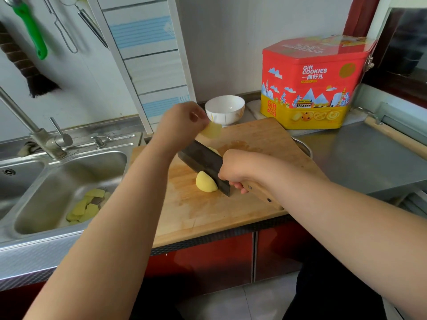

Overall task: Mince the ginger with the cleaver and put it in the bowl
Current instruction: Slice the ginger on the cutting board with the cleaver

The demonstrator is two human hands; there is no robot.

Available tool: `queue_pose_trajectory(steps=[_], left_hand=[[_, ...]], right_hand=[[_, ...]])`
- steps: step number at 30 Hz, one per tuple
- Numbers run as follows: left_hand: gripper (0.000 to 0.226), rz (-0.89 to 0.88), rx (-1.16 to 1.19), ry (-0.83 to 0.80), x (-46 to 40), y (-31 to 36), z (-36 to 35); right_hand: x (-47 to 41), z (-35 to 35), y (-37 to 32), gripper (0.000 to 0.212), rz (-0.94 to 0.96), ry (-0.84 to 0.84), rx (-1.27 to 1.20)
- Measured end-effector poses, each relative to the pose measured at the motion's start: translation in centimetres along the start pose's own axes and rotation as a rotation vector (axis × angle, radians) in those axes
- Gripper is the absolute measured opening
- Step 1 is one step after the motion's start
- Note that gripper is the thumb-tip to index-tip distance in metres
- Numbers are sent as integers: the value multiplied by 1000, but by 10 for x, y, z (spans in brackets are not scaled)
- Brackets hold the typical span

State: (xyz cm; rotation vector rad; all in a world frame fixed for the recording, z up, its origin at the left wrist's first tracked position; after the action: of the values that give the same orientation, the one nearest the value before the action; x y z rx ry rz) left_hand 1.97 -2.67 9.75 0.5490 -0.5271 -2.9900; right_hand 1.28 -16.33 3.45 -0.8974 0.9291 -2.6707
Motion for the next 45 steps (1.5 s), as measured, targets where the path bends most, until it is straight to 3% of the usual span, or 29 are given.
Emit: queue_pose_trajectory(steps=[4, 6, 8, 10, 13, 19, 23, 26, 29, 31, 37, 45], left_hand=[[13, -87, -379, -284, -11, 5, -37], [24, -125, -376, -163, -4, 1, -37], [24, -206, -175, -9, 11, 0, -30], [21, -264, -45, -53, 24, -1, -26], [8, -282, -27, -161, 32, -6, -25], [12, -241, -166, -245, 19, 0, -22], [28, -216, -492, -290, 0, 14, -29], [27, -229, -580, -140, -4, 16, -29], [24, -313, -262, 286, 18, 6, -18], [21, -290, -97, 456, 42, -13, -20], [5, -166, -15, 265, 94, -49, -83], [6, -257, -140, 274, 97, -48, -95]], right_hand=[[4, 0, -1, 14, 3, 5, 2], [5, 1, -1, 8, 0, 12, -2], [5, 1, -2, 18, 1, 22, 2], [6, 1, -3, 26, 7, 28, 13], [8, -2, -6, 26, 6, 22, 23], [8, -3, -5, 23, 11, 22, 15], [9, -9, -7, 10, -7, -18, 52], [9, -11, -8, 19, 10, -34, 47], [10, -5, -5, 22, 28, -25, -10], [10, -1, -3, 18, 24, -11, -40], [3, 3, 0, 21, -12, -20, -89], [-2, 7, 5, 16, 5, 3, -105]])
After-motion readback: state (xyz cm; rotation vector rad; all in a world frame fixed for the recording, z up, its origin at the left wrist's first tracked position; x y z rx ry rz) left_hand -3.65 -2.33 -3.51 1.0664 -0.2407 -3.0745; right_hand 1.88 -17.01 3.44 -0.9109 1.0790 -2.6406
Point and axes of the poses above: each hand's wrist, its own x-axis away from the middle knuckle, its own z-axis out of the back of the hand, y = z × x, the point moved 3 cm from there along -x, towards the middle knuckle, and after that the axes turned 12 degrees about -x, right-handed, at the moved point
